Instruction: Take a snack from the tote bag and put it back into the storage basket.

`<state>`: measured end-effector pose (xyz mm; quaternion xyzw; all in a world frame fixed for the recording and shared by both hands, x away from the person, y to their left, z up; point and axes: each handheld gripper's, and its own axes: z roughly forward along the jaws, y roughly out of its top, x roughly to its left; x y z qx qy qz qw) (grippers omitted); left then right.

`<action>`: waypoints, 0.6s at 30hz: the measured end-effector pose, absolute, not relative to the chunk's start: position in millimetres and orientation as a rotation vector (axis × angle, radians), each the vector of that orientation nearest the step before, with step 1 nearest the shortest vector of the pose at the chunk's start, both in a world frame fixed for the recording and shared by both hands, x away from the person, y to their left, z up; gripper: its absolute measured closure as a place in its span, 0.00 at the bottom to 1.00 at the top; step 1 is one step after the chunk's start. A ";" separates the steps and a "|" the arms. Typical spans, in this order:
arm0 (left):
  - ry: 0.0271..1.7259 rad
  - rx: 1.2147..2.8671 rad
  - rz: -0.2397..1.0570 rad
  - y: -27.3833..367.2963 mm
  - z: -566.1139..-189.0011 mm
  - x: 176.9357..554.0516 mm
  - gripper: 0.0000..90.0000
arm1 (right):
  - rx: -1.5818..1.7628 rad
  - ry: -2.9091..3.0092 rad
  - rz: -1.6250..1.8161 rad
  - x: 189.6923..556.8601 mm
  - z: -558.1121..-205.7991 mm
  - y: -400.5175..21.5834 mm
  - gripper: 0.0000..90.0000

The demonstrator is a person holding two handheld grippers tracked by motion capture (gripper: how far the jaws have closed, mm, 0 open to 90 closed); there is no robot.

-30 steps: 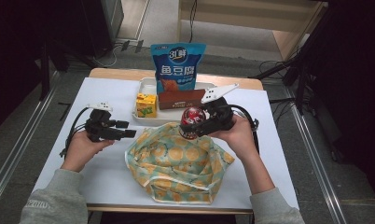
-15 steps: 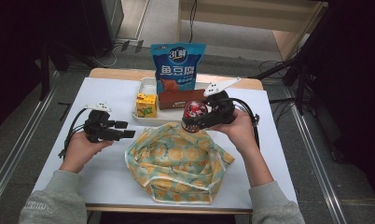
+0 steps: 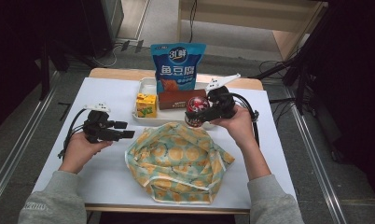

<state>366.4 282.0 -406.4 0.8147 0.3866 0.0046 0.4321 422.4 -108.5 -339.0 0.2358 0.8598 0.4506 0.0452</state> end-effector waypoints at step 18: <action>0.961 2.037 0.013 281.8 -406.9 366.1 0.41 | 0.823 2.592 1.330 448.5 -357.3 -117.3 0.29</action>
